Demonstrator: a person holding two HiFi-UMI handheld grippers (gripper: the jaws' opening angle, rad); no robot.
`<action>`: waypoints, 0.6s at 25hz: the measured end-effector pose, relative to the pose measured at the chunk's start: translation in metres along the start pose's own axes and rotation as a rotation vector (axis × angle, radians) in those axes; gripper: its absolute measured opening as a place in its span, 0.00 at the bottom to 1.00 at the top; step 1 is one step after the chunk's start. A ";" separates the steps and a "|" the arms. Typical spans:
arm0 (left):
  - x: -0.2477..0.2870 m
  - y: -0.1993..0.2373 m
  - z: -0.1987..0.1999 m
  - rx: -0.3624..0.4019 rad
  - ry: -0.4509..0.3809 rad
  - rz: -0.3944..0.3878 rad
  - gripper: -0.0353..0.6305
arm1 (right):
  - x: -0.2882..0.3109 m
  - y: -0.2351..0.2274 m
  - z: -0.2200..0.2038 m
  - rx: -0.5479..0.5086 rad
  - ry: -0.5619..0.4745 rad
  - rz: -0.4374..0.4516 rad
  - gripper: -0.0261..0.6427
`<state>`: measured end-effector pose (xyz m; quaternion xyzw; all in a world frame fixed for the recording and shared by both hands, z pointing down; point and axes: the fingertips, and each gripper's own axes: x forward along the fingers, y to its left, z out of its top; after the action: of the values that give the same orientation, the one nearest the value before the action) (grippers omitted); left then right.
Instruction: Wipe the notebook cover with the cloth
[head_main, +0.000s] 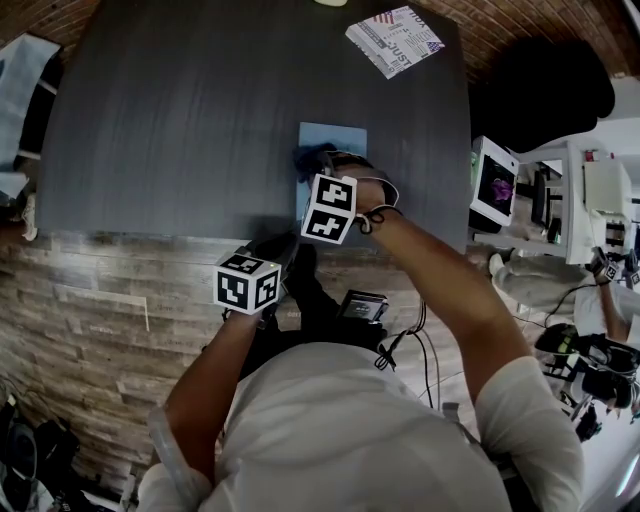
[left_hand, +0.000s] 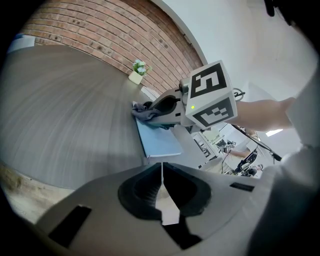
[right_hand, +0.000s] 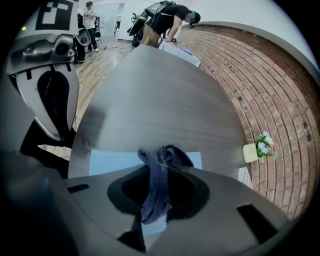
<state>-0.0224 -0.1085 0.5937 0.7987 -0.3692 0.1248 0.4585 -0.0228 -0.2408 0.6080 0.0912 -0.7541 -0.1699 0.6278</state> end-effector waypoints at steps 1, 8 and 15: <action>0.000 -0.001 -0.001 0.000 -0.001 0.000 0.07 | -0.001 0.002 0.000 -0.003 0.001 0.001 0.16; -0.004 -0.005 -0.006 0.002 -0.009 -0.002 0.07 | -0.007 0.019 0.001 -0.029 0.006 0.005 0.16; -0.006 -0.008 -0.008 0.004 -0.014 -0.004 0.07 | -0.011 0.034 0.003 -0.054 0.008 0.012 0.16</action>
<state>-0.0200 -0.0966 0.5902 0.8013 -0.3706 0.1192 0.4544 -0.0205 -0.2049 0.6099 0.0701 -0.7473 -0.1861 0.6340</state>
